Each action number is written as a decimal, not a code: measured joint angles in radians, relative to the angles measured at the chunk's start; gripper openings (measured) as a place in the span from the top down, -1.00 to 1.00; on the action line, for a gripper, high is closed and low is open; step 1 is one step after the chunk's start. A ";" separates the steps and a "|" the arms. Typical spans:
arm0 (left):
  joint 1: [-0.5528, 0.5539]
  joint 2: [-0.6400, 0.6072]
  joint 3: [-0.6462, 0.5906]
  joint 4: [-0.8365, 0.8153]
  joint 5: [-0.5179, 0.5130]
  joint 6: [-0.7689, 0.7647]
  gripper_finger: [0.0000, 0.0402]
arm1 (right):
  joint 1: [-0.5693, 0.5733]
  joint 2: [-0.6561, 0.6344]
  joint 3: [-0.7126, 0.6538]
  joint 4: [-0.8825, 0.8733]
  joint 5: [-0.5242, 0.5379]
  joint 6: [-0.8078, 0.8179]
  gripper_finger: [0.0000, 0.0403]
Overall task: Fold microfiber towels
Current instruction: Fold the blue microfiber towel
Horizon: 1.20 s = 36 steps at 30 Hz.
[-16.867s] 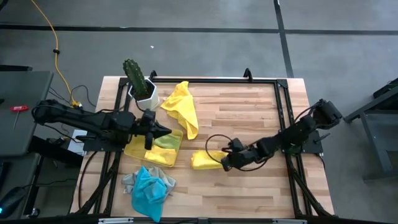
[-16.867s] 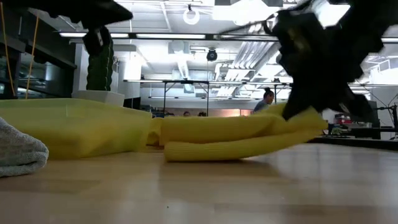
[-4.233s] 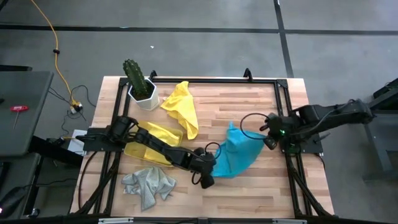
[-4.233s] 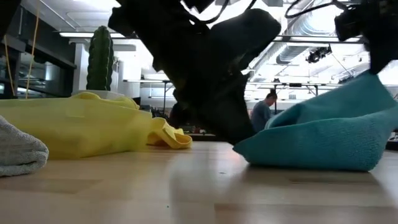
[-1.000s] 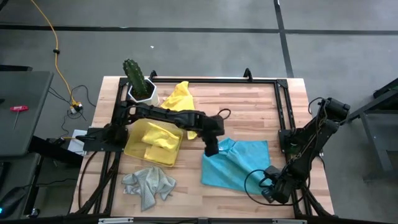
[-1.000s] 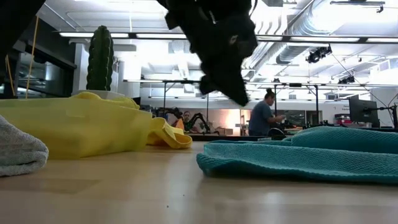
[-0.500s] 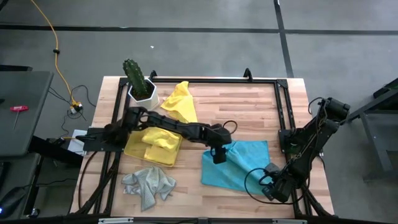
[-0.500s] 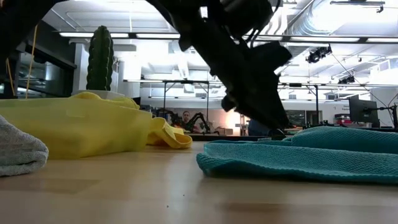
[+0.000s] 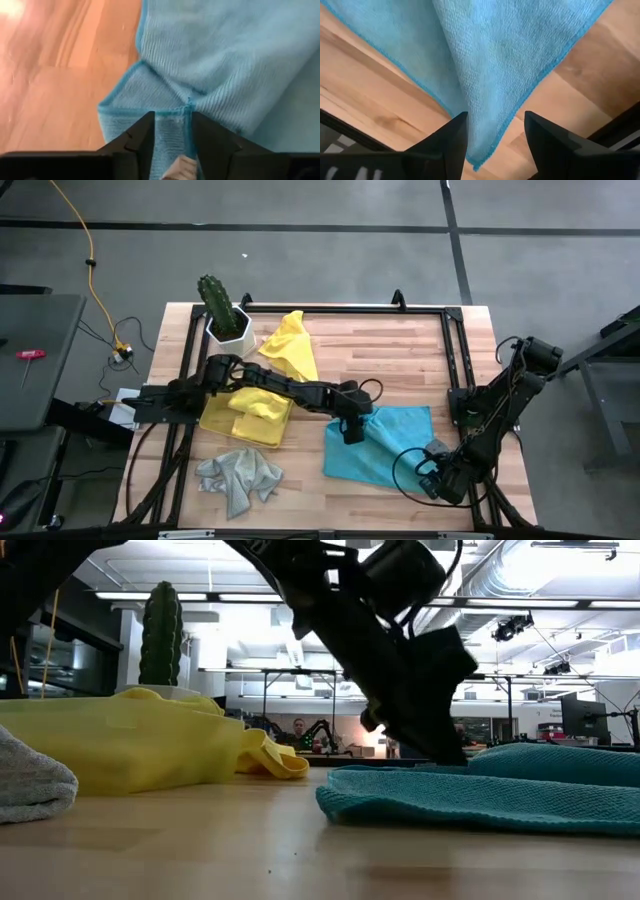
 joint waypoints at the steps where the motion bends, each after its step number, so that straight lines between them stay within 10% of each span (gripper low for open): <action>1: 0.000 0.004 -0.001 -0.009 0.000 0.000 0.49 | 0.000 0.000 0.000 -0.002 0.005 0.000 0.09; 8: -0.004 0.021 0.000 -0.022 -0.037 -0.002 0.95 | 0.000 -0.013 0.007 -0.055 0.071 -0.001 0.09; 18: 0.060 -0.069 -0.001 -0.177 -0.101 0.027 0.99 | -0.044 -0.204 0.050 -0.482 0.364 0.143 0.09; 26: 0.092 -0.128 -0.001 -0.207 -0.103 0.026 1.00 | -0.290 -0.417 -0.092 -0.434 0.323 0.088 0.09; 36: 0.077 -0.140 -0.002 -0.240 -0.095 -0.050 1.00 | -0.663 -0.355 -0.112 -0.412 0.231 -0.344 0.09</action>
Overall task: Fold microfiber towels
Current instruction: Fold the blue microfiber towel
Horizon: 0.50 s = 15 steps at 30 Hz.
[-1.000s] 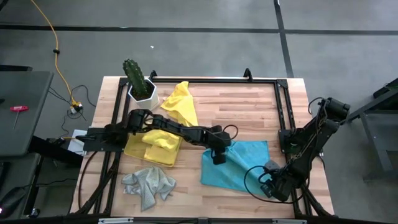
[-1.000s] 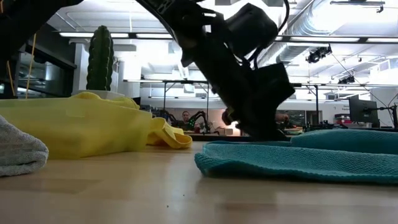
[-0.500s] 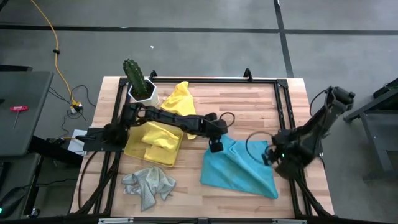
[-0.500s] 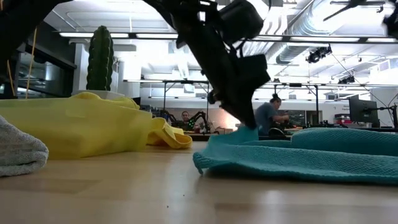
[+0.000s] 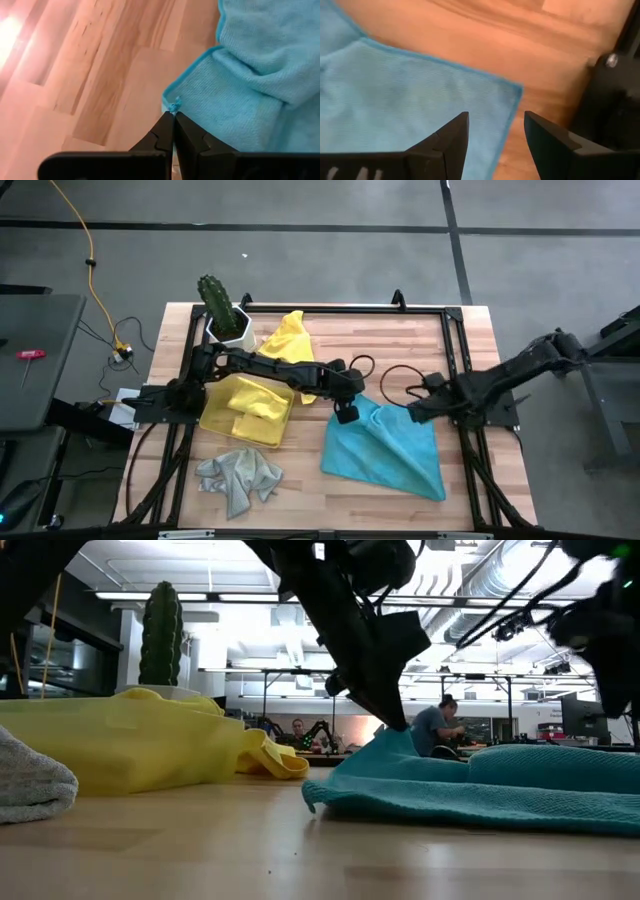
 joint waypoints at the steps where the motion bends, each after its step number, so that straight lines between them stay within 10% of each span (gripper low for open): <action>1: -0.004 0.000 0.000 0.001 0.000 -0.011 1.00 | -0.039 0.014 -0.005 0.006 -0.026 -0.049 0.09; 15: -0.006 0.000 0.000 0.002 0.000 -0.083 1.00 | -0.396 0.267 -0.019 0.042 -0.189 -0.603 0.10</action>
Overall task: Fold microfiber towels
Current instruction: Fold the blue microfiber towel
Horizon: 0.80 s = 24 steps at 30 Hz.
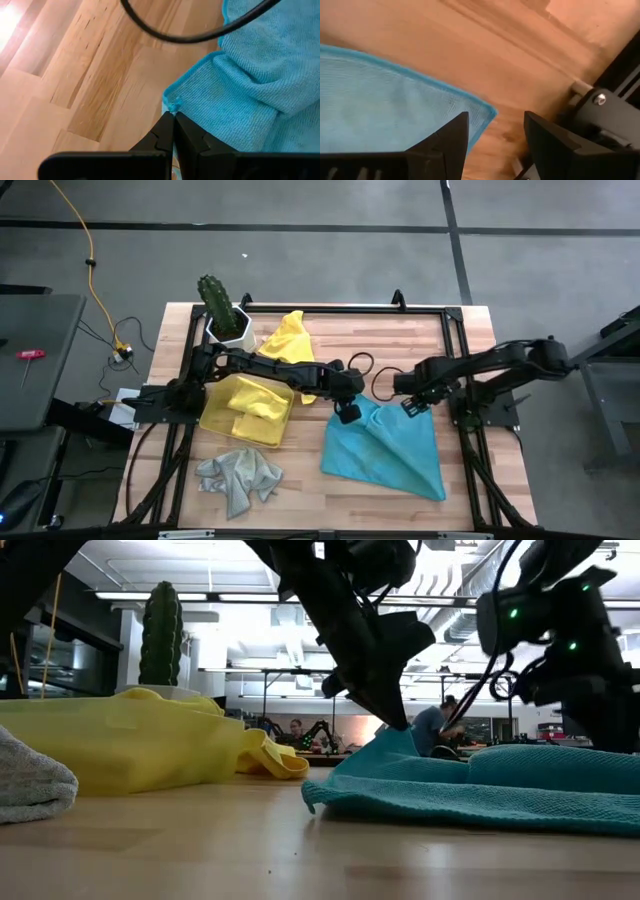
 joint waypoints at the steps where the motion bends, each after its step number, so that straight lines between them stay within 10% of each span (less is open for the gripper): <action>1: 0.000 0.000 0.000 0.000 0.000 -0.007 1.00 | -0.009 0.017 0.000 0.003 -0.007 -0.017 0.11; 24: 0.005 0.000 0.000 -0.009 0.004 -0.052 1.00 | -0.047 0.267 0.003 0.045 -0.047 -0.145 0.62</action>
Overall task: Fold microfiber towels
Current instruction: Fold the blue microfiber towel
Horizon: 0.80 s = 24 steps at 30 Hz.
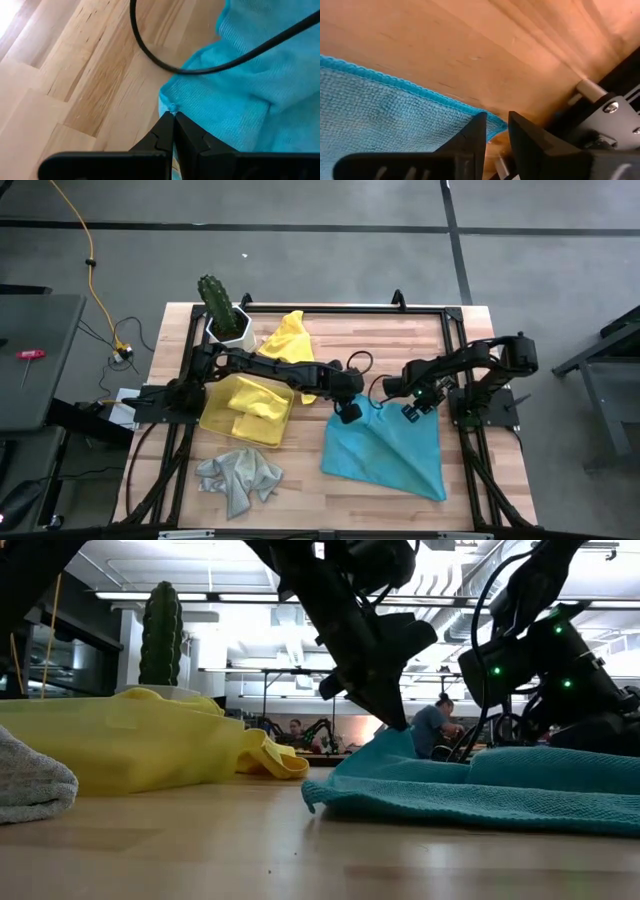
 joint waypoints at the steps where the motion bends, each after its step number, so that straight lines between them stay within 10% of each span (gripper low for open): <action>1: 0.001 0.000 0.000 -0.010 -0.001 0.000 1.00 | 0.000 0.003 0.000 -0.001 -0.003 0.000 0.62; 11: 0.014 -0.001 0.000 -0.228 -0.099 0.004 1.00 | -0.002 0.003 0.023 0.045 0.058 0.015 0.97; 24: 0.060 -0.011 0.000 -0.362 -0.222 0.060 1.00 | -0.145 0.005 0.157 0.149 0.199 -0.068 0.87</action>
